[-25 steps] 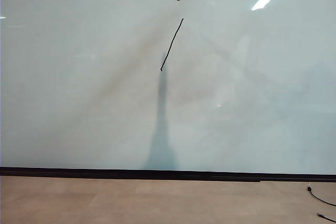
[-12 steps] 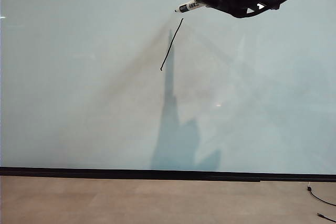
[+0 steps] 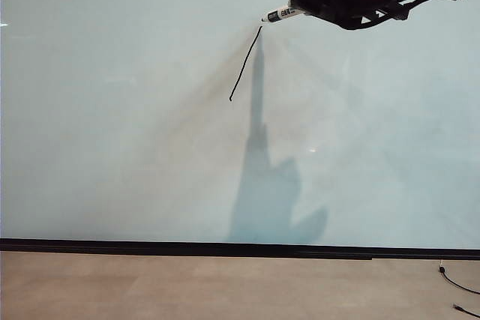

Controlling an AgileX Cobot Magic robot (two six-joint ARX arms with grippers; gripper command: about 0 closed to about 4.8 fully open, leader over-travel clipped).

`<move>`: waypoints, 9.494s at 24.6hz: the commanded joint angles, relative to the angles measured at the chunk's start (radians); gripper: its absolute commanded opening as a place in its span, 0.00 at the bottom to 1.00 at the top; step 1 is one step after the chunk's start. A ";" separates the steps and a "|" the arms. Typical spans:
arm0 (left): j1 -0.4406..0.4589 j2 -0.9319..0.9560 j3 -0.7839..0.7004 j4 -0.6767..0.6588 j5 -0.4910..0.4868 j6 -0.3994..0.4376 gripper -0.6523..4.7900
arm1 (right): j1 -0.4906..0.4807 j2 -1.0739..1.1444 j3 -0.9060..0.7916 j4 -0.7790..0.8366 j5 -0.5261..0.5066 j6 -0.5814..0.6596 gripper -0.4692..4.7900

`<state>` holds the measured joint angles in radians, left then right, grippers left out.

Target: Pick up the pen on the shelf to the right of the whiteboard and write the letter A.

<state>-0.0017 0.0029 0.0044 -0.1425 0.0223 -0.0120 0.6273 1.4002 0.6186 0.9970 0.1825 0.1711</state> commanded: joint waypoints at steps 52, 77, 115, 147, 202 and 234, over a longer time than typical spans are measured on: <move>0.000 0.000 0.002 0.008 0.000 0.004 0.11 | 0.007 0.027 0.040 -0.117 0.134 0.039 0.08; 0.000 0.000 0.002 0.008 0.000 0.004 0.11 | 0.007 0.019 0.014 -0.163 0.172 0.039 0.08; 0.000 0.000 0.002 0.008 0.000 0.004 0.11 | 0.007 0.000 -0.010 -0.246 0.225 0.040 0.08; 0.000 0.000 0.002 0.008 0.000 0.004 0.11 | 0.186 -0.146 -0.077 -0.283 0.325 -0.030 0.08; 0.000 0.000 0.002 0.008 0.001 0.004 0.11 | 0.072 0.017 0.164 -0.430 0.198 -0.243 0.08; 0.000 0.000 0.002 0.008 0.000 0.004 0.11 | 0.306 -0.462 -0.113 -0.624 0.352 -0.306 0.08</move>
<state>-0.0017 0.0029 0.0044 -0.1425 0.0223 -0.0120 0.9340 0.9775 0.5247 0.4091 0.5320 -0.1280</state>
